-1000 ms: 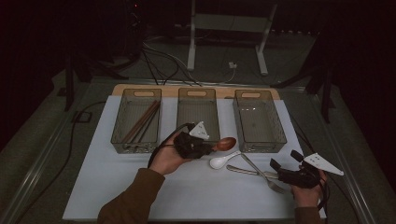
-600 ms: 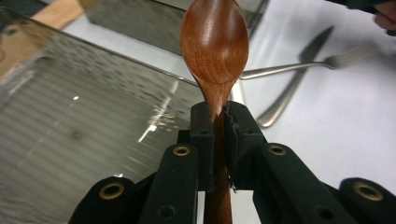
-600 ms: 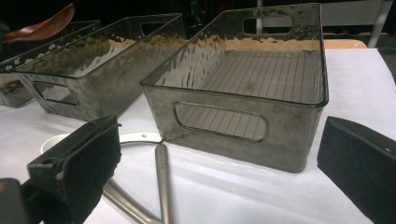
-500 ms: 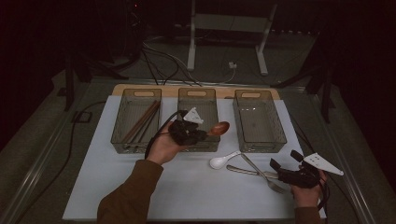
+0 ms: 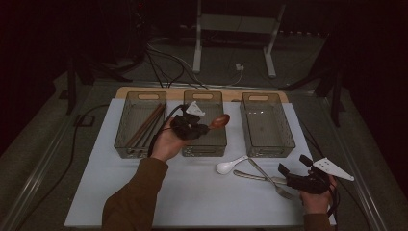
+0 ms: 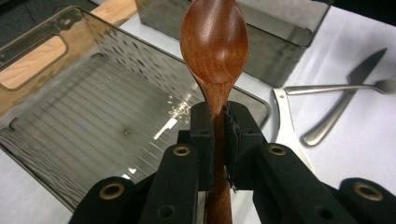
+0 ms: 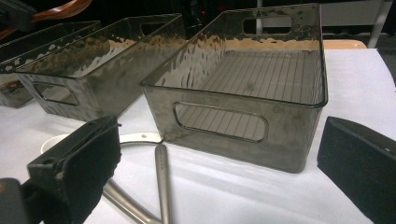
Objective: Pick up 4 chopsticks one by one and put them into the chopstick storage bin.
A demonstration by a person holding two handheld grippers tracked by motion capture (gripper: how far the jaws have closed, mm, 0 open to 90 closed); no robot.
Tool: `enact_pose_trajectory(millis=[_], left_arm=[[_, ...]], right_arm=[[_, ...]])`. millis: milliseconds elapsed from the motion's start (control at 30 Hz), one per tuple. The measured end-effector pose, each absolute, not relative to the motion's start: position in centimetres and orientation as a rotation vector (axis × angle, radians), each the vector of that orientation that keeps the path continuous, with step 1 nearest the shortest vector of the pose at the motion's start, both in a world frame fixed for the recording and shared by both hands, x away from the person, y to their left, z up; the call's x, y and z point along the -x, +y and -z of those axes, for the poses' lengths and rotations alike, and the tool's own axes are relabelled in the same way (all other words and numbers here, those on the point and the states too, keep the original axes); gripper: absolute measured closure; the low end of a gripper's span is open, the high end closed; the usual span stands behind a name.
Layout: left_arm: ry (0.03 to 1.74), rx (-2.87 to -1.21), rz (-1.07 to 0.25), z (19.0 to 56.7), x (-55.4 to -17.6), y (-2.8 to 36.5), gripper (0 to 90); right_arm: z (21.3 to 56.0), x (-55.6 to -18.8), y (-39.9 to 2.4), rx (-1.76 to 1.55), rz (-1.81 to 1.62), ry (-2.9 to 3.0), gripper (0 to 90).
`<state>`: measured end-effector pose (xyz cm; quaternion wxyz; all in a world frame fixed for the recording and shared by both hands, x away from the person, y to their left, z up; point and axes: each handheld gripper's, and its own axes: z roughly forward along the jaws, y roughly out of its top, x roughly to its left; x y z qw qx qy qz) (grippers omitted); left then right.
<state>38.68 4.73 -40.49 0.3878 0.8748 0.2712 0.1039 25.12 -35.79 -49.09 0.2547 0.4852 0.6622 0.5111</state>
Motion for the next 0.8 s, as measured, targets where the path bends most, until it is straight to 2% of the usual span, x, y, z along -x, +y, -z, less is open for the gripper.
enact_pose_trajectory(millis=[800], left_arm=[[0.825, -2.174, -0.337, 40.5, -40.8, 4.8, 83.7]], right_arm=[[49.1, -25.1, -35.8, -1.318, -1.390, 1.798, 0.0]])
